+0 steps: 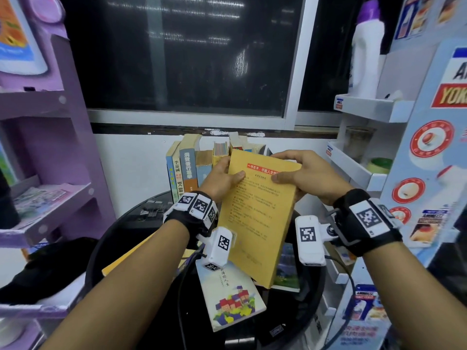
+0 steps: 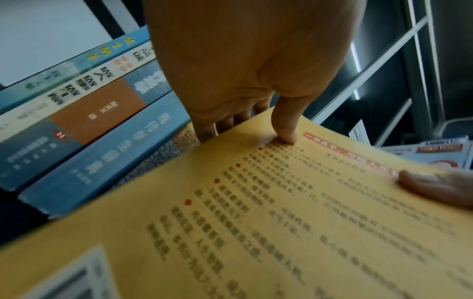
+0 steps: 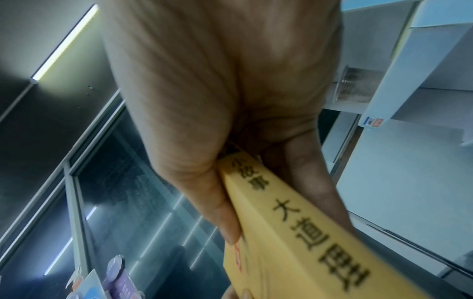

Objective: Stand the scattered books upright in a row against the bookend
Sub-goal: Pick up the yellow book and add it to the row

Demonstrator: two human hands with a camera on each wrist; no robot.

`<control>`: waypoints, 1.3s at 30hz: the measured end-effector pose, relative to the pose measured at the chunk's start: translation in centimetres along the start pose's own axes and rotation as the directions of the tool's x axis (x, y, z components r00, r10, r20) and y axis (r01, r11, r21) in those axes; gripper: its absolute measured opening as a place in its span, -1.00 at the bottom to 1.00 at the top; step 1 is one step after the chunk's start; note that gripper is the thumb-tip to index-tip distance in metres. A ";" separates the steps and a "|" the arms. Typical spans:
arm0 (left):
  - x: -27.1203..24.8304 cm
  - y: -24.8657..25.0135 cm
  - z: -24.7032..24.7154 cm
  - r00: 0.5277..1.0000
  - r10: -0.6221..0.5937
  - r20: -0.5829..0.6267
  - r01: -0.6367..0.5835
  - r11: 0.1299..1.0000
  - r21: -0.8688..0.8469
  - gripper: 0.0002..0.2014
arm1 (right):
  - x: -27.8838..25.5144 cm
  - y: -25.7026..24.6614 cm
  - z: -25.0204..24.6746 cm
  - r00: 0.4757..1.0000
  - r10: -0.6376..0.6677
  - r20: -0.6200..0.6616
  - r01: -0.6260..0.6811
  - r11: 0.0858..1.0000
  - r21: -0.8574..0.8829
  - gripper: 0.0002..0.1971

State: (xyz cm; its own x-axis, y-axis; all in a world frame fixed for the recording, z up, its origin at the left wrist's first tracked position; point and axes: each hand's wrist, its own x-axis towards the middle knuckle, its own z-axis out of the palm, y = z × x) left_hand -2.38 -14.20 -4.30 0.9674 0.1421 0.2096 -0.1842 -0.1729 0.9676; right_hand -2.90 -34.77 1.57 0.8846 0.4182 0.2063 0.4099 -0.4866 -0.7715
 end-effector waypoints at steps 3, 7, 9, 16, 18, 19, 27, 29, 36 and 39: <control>0.7 0.3 0.5 0.998 0.066 -0.008 -0.065 0.992 0.113 -0.61 | -0.1 -0.3 -0.2 0.999 -0.001 -0.040 -0.002 0.997 -0.076 -0.56; 1.9 0.5 1.0 0.966 0.239 -0.094 -0.193 0.917 0.350 -0.57 | 0.0 -0.1 -0.7 0.996 0.007 -0.090 -0.018 0.992 -0.123 -0.53; 2.5 1.0 1.1 0.924 0.354 -0.145 -0.249 0.845 0.474 -0.58 | 0.0 0.0 -1.1 0.994 0.011 -0.111 -0.027 0.989 -0.143 -0.52; 5.0 2.1 1.9 0.856 0.507 -0.104 -0.253 0.587 0.769 -0.54 | 0.1 0.6 -2.8 0.982 0.021 -0.186 -0.050 0.987 -0.155 -0.48; 5.8 2.1 2.1 0.861 0.503 -0.077 -0.244 0.542 0.804 -0.53 | 0.1 0.7 -3.3 0.979 0.027 -0.200 -0.059 0.986 -0.157 -0.48; 6.1 2.0 2.2 0.865 0.497 -0.069 -0.235 0.523 0.819 -0.53 | 0.1 0.7 -3.5 0.978 0.024 -0.205 -0.057 0.986 -0.159 -0.48; 8.9 0.6 3.0 0.898 0.440 -0.006 -0.216 0.451 0.866 -0.50 | 1.8 0.8 -3.4 0.968 -0.025 -0.250 -0.032 0.975 -0.219 -0.48; 9.5 0.3 3.1 0.903 0.430 0.007 -0.215 0.438 0.873 -0.50 | 2.5 1.0 -3.0 0.963 -0.040 -0.268 -0.022 0.975 -0.222 -0.48; 10.9 -0.7 2.6 0.906 0.421 0.038 -0.201 0.350 0.915 -0.53 | 4.9 1.6 -2.0 0.956 -0.031 -0.291 -0.032 0.978 -0.207 -0.47; 11.3 -1.5 2.1 0.886 0.462 0.034 -0.212 0.339 0.917 -0.60 | 5.9 1.6 -1.7 0.963 -0.017 -0.270 -0.043 0.975 -0.216 -0.49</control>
State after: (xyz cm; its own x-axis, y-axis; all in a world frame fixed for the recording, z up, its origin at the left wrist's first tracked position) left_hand 9.22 -14.42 -3.65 0.7783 0.0129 0.6278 -0.1080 -0.9821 0.1540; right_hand 3.37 -34.35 2.61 0.9046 0.2038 0.3743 0.4096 -0.6583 -0.6315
